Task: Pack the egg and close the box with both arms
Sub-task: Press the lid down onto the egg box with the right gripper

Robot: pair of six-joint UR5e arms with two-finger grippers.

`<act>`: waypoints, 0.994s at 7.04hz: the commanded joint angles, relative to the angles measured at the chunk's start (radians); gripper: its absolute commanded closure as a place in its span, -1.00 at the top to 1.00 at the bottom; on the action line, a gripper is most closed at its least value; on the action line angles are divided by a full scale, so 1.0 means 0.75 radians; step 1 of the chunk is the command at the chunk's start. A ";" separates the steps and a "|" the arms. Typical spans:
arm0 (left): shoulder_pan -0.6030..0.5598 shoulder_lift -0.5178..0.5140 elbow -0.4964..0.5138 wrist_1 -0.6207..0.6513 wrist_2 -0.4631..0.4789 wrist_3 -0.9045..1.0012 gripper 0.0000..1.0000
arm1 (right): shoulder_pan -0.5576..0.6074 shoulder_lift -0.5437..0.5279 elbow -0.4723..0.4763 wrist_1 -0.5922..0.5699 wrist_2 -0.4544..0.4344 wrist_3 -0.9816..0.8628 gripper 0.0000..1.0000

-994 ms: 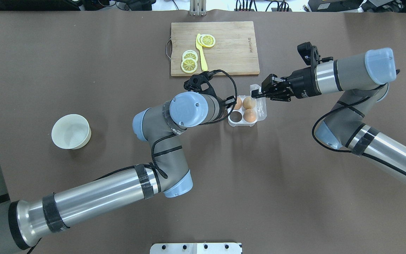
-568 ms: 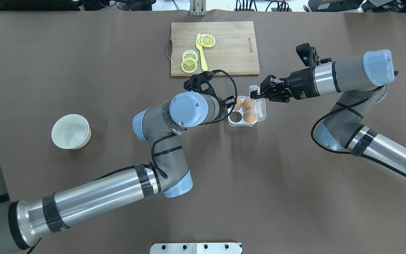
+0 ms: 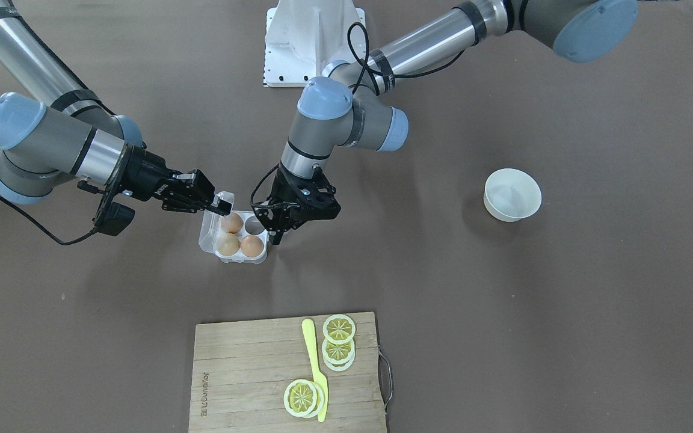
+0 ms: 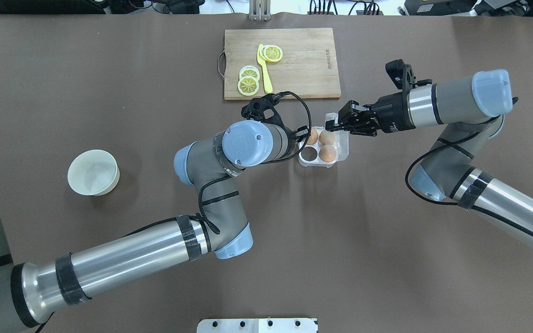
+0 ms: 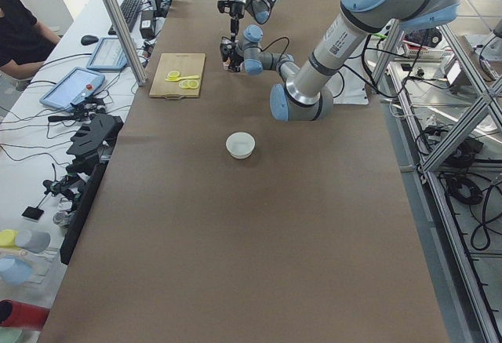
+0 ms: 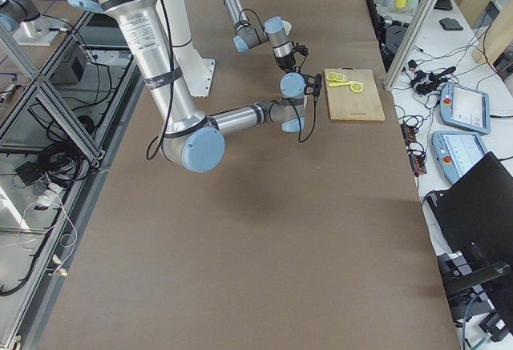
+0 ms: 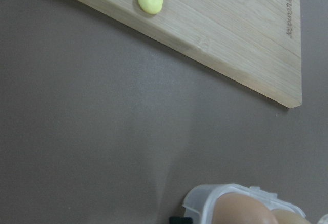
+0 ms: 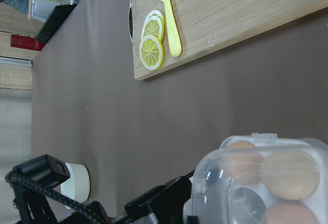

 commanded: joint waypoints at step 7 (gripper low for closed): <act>-0.012 0.002 -0.011 0.000 -0.012 0.004 -1.00 | -0.013 0.006 -0.002 0.000 -0.022 0.001 -0.25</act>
